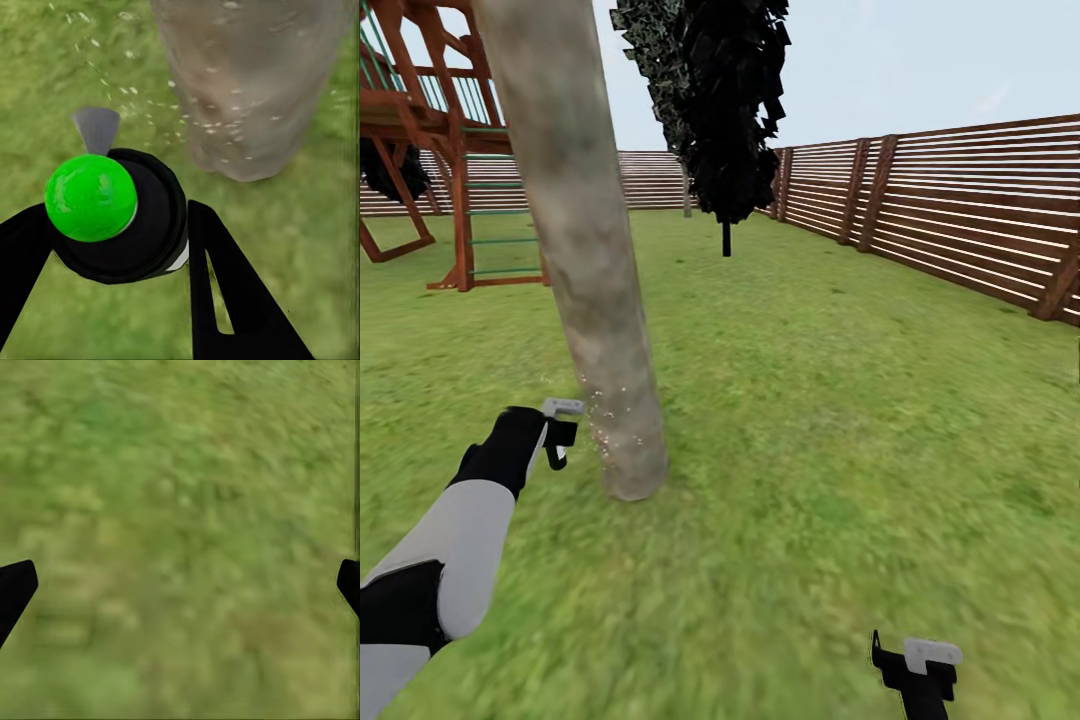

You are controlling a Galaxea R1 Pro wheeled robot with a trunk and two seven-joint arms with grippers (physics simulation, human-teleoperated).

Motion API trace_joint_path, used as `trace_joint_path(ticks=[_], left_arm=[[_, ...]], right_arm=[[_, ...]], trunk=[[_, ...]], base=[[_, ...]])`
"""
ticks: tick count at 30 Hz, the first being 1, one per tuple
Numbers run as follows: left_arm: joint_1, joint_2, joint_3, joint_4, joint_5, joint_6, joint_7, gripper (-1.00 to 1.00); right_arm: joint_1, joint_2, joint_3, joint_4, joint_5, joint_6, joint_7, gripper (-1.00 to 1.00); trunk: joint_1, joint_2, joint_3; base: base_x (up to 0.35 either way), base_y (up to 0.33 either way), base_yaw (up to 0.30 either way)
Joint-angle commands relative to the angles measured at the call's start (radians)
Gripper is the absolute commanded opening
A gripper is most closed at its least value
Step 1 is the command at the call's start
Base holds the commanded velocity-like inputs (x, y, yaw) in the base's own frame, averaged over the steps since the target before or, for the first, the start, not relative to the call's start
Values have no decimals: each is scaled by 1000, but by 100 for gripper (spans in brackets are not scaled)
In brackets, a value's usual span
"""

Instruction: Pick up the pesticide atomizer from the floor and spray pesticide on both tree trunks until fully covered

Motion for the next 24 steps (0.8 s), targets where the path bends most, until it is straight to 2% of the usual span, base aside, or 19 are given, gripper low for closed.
trace_joint_path(ticks=[1, 20, 24], left_arm=[[0, 0, 0, 0, 0, 0, 0, -100], [0, -6, 6, 1, 3, 0, 3, -100], [0, -8, 5, 2, 4, 1, 3, -100]], right_arm=[[0, 0, 0, 0, 0, 0, 0, 100], [0, 0, 0, 0, 0, 0, -1, 100], [0, 0, 0, 0, 0, 0, -1, 100]], trunk=[[0, 0, 0], [0, 0, 0], [0, 0, 0]], base=[[4, -275, 0], [0, -276, 0], [0, -276, 167]])
